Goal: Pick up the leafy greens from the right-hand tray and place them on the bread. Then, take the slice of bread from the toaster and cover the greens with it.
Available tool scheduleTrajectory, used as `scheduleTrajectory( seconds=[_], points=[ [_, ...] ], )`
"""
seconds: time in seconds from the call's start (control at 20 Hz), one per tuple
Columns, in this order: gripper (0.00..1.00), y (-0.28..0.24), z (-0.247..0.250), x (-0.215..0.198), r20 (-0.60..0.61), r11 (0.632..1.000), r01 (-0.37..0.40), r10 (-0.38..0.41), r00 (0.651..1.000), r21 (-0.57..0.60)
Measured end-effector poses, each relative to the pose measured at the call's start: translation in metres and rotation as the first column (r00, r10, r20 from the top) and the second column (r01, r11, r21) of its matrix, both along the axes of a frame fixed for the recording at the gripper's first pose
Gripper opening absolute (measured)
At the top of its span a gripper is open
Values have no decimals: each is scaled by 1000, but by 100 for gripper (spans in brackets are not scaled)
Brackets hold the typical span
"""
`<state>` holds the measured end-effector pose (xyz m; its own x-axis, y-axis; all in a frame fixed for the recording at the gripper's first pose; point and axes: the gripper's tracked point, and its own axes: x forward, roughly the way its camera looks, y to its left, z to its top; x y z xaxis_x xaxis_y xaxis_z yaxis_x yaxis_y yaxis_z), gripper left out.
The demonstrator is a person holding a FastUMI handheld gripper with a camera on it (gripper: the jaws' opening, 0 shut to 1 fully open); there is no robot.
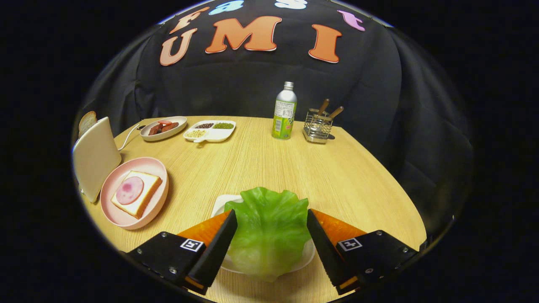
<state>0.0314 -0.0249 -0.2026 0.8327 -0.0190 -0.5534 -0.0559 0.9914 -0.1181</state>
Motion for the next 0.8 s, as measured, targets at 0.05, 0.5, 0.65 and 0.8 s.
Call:
scheduleTrajectory(
  seconds=[0.05, 0.5, 0.65, 0.8],
  points=[
    [100, 1, -4, 0, -15, 1000, -2, 2, 1000, 0],
    [69, 17, -22, -4, -86, 998, -27, 33, 996, 60],
    [50, 20, -23, -4, -89, 996, -30, 38, 995, 87],
    [24, 18, -22, -2, -78, 996, -31, 37, 996, 88]
  ],
)
